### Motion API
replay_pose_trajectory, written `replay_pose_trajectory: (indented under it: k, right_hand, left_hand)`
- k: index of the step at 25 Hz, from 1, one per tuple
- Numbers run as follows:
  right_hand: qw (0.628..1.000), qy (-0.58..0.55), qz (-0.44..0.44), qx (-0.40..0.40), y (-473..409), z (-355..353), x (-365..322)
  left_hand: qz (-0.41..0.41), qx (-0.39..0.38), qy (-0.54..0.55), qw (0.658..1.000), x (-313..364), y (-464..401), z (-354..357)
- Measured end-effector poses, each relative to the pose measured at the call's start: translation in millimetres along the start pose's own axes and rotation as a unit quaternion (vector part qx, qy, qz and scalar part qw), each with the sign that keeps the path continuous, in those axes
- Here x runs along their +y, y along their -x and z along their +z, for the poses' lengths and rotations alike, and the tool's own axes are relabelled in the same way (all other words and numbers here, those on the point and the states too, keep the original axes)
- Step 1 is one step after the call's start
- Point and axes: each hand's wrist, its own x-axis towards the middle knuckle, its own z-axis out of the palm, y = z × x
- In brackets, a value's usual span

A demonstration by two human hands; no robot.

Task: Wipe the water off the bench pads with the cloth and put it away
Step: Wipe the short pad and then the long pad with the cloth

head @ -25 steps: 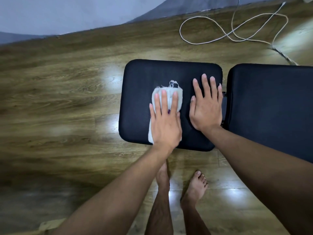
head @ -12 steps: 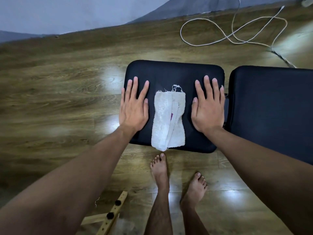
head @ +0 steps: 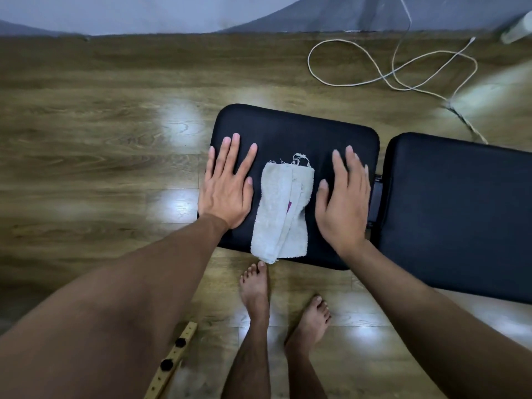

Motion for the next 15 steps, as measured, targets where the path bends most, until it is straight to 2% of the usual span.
replay_pose_trajectory:
  k: [3, 8, 11, 15]
  right_hand:
    - [0.998, 0.001, -0.055, 0.002, 36, 6, -43]
    - [0.989, 0.085, -0.041, -0.112, 66, 33, -79]
    - [0.985, 0.092, -0.037, -0.141, 31, 38, -75]
    - [0.984, 0.085, -0.042, -0.149, -62, 31, -55]
  left_hand:
    - [0.012, 0.008, 0.01, 1.0, -1, 1, 0]
    - [0.006, 0.011, 0.022, 1.0, 0, 0, -2]
    - [0.002, 0.012, 0.015, 1.0, -1, 0, 0]
    - [0.004, 0.016, 0.016, 1.0, -2, 0, 3]
